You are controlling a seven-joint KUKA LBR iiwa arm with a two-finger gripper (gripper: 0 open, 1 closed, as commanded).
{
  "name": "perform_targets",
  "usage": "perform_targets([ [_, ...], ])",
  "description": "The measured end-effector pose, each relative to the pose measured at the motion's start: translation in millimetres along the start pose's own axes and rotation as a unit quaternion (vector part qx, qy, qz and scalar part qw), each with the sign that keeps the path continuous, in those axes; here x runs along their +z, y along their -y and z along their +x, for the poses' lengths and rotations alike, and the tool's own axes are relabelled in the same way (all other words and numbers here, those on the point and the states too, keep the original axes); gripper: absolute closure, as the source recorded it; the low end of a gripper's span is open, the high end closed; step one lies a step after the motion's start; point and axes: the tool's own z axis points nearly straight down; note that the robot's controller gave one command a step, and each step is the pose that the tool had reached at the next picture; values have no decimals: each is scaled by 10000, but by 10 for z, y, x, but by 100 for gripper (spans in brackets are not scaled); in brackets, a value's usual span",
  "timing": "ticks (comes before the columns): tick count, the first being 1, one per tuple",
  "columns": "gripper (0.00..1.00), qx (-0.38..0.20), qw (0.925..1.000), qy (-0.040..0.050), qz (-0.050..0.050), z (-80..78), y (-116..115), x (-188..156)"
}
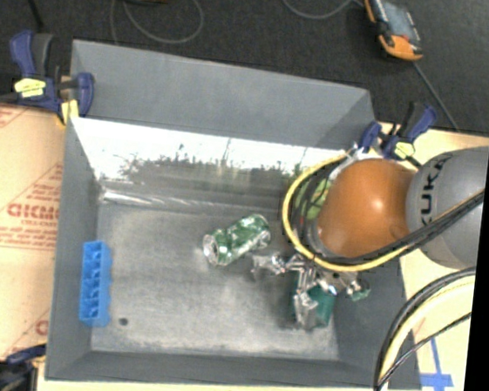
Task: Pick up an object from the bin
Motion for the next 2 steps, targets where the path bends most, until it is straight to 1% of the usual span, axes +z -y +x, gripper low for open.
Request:
perform_targets([
  [1, 0, -500, 9987, 31, 39, 207, 9, 29],
  [2, 0, -1518, 9884, -27, -25, 232, 437, -406],
])
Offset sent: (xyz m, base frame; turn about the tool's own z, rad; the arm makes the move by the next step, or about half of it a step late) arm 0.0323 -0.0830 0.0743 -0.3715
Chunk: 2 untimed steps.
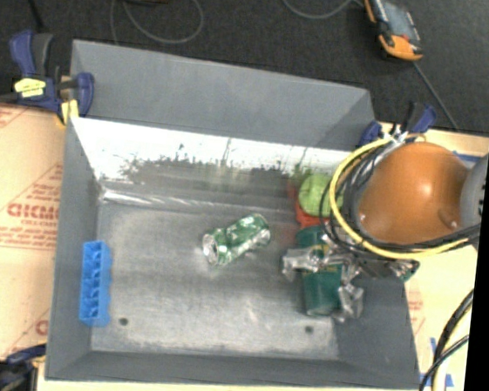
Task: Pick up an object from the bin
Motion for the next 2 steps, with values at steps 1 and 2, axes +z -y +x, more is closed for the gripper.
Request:
perform_targets([
  [1, 0, -173, 9998, 25, 65, 132, 389, -365],
  [2, 100, -362, 9985, -297, -298, -300, 460, 318],
])
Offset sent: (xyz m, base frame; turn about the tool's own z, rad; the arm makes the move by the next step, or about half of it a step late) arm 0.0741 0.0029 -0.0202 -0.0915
